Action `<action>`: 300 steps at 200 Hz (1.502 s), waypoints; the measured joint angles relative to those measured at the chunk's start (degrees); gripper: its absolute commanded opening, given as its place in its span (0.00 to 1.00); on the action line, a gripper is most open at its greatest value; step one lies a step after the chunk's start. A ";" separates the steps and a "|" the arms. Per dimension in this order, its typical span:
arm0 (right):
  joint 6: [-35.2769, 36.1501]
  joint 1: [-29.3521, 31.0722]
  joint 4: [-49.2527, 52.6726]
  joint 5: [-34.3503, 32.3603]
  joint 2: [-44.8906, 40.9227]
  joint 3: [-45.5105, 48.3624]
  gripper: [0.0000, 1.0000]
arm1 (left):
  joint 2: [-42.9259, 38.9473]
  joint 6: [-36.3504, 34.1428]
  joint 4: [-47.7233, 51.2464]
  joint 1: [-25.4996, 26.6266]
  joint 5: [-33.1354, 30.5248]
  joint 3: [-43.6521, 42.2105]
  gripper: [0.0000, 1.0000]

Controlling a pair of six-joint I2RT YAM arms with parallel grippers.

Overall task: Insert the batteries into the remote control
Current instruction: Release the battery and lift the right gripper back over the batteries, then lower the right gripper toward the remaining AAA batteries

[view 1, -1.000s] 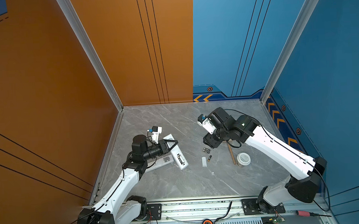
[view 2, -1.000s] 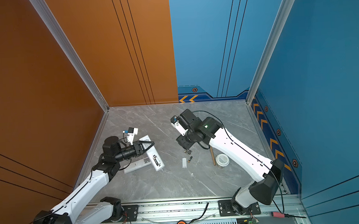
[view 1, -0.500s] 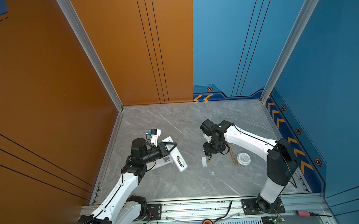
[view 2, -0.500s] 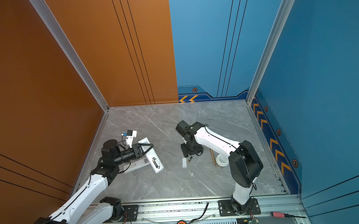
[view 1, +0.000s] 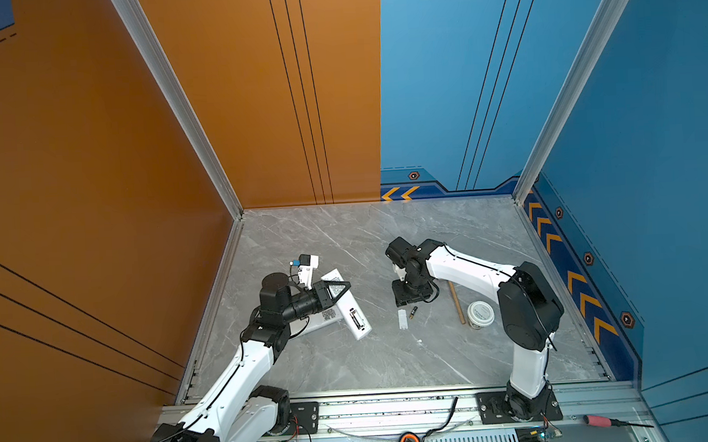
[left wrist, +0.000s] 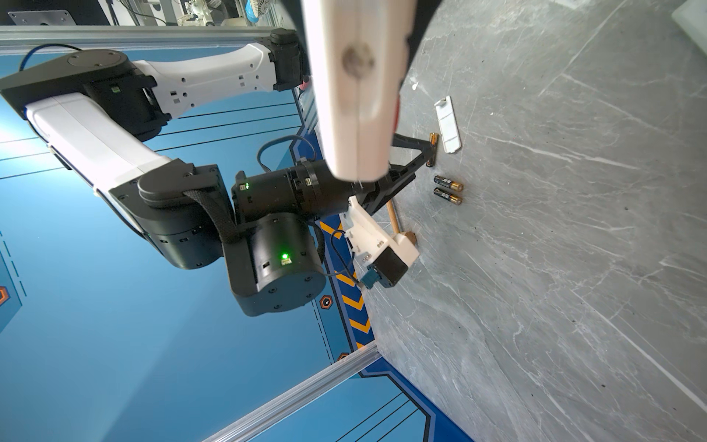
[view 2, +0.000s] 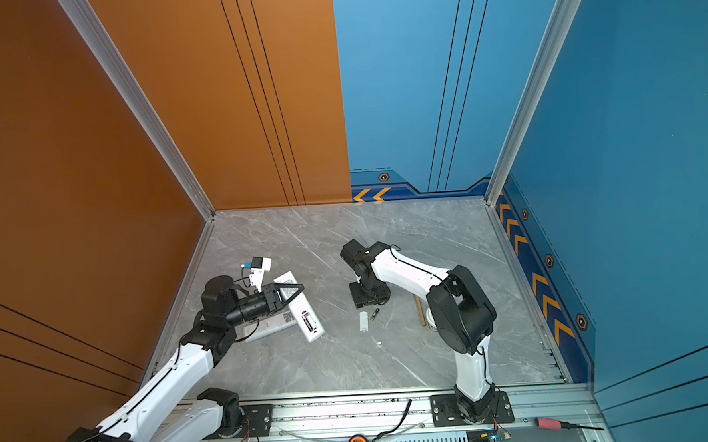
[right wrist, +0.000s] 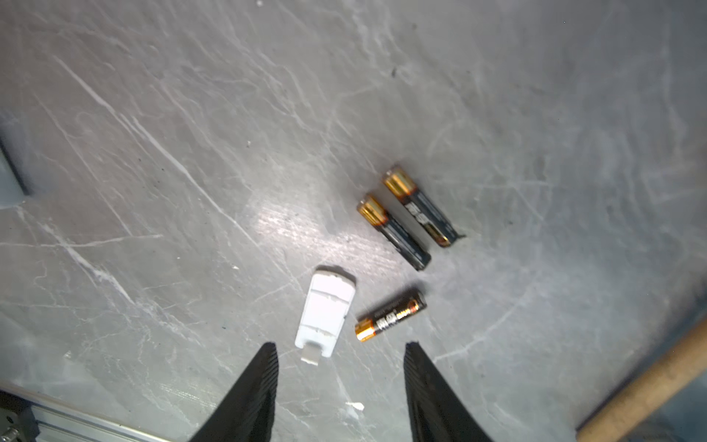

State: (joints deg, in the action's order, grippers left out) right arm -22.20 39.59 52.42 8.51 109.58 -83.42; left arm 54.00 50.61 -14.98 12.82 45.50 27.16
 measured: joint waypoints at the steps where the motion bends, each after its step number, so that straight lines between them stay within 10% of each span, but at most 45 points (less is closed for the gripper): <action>1: 0.02 0.00 -0.02 0.07 0.04 -0.02 0.53 | 0.00 0.00 0.00 0.00 -0.02 0.00 0.00; 171: 12.57 -4.15 -1.09 6.97 3.96 3.39 0.66 | -0.31 0.90 -0.26 0.00 -0.35 -0.17 0.00; 300: 15.61 1.70 0.94 -1.09 6.27 -2.69 0.67 | 1.22 1.29 -0.63 0.00 -0.52 -0.85 0.00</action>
State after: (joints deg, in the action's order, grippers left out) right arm -6.59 41.30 53.36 7.42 115.85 -86.11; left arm 55.22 51.90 -15.62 12.82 44.97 26.30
